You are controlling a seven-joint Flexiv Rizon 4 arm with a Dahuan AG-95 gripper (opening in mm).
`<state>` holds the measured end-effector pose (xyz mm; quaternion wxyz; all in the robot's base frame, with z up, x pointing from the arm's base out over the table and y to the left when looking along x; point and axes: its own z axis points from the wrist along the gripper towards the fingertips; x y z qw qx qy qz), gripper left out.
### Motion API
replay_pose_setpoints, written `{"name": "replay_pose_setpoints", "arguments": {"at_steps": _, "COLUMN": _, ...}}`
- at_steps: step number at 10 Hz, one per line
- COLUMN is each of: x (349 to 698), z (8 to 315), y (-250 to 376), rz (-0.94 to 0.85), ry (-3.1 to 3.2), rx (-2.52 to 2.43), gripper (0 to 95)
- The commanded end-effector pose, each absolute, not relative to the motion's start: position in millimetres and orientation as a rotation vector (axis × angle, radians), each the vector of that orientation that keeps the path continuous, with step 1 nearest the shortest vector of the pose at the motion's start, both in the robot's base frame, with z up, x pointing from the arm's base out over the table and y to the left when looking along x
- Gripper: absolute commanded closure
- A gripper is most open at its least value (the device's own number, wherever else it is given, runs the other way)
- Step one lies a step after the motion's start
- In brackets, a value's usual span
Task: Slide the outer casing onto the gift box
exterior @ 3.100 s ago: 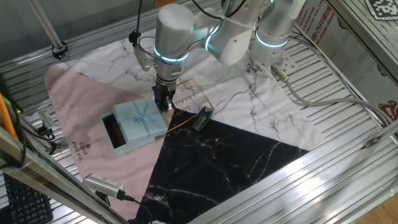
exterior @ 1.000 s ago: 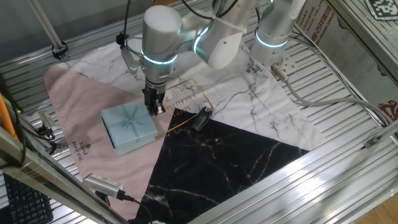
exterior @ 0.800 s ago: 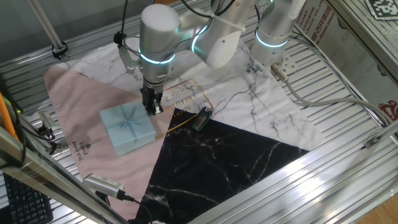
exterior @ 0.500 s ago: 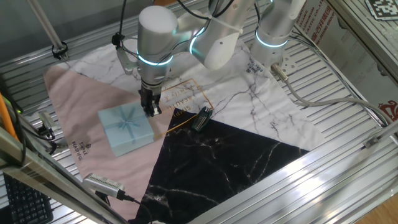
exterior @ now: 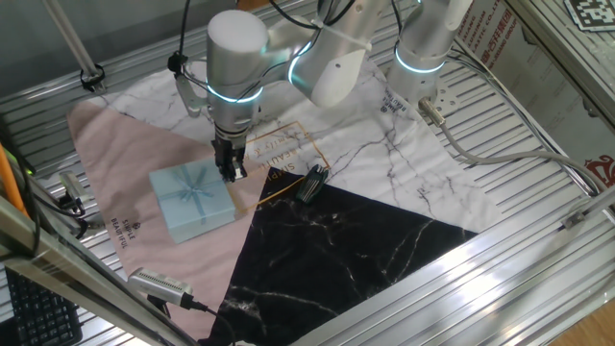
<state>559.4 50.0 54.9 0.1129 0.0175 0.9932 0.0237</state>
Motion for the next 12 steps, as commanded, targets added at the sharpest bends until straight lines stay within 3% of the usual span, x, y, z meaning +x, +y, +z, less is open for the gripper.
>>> {"name": "replay_pose_setpoints", "arguments": {"at_steps": 1, "x": 559.5, "z": 54.4, "y": 50.9, "rz": 0.077, "ry": 2.914, "rx": 0.051, "gripper": 95.0}}
{"name": "replay_pose_setpoints", "arguments": {"at_steps": 12, "x": 569.3, "z": 51.4, "y": 64.9, "rz": 0.07, "ry": 2.934, "rx": 0.078, "gripper": 95.0}}
